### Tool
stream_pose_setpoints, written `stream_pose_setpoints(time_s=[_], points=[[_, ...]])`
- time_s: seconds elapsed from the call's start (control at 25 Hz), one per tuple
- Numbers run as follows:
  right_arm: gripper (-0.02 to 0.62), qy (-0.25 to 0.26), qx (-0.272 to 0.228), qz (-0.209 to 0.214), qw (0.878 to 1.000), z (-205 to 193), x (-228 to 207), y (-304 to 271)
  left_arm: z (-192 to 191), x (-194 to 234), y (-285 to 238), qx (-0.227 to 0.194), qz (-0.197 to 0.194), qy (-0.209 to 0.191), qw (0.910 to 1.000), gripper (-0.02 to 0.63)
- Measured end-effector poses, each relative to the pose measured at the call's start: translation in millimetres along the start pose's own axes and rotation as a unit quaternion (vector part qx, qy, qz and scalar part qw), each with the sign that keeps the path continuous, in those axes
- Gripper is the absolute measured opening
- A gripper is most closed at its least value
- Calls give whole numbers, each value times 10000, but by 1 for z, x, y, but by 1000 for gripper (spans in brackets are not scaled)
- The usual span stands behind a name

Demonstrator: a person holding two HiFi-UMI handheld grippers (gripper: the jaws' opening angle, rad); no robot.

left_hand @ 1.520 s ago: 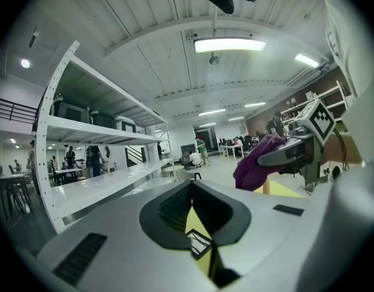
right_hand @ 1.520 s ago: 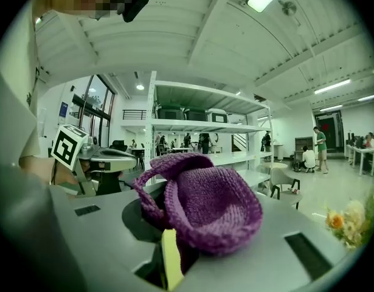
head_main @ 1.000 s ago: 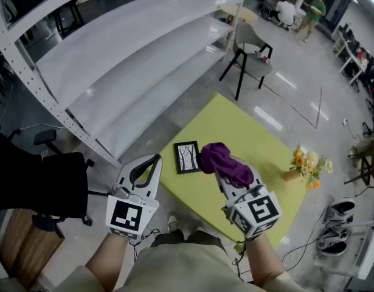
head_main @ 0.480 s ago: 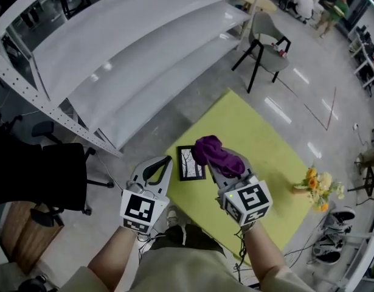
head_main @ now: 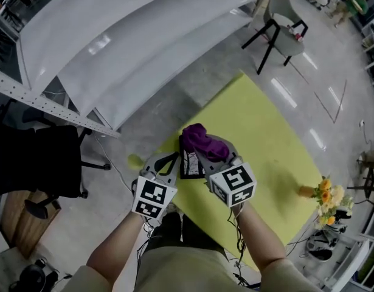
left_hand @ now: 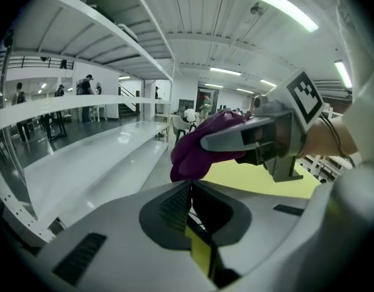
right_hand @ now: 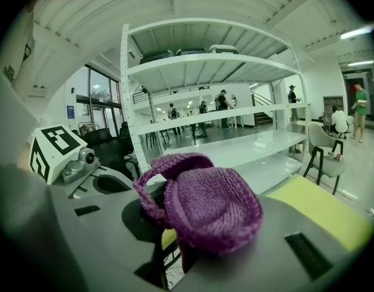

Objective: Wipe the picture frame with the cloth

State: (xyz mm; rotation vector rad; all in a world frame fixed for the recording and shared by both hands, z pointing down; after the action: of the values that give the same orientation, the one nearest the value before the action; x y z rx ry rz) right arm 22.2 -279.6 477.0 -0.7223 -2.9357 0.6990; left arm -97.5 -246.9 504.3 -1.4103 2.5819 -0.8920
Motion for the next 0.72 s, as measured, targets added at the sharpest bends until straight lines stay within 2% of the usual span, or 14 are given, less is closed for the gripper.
stream_pose_setpoints(time_s=[0.24,0.4,0.56,0.72], points=[[101,-89,419,216,9988,-40,5,-31,-47,8,-38,501,-250,428,9975,9],[101,-31,674,293,9973,-65,8,-46,-65,10,-55,727,-429,542,9950,9],[103,150,948,350,9948,-87,10,-55,-81,14,-69,1054,-550,563,9913,9],[103,537,1193,195,9912,-99,8,-58,-87,14,-72,1130,-565,617,9901,9]])
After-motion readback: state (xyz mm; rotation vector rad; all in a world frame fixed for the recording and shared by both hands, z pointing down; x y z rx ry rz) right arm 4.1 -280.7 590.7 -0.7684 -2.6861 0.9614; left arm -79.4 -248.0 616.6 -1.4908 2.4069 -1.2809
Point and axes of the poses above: the fingertips, and each gripper's own axes: y backward along the fingers, x to its left, z out of its top, the point moved 6 cm from there along y, backward along the fingers, and after that the axes turned 14 degrees about -z, right-handed, at the moved point
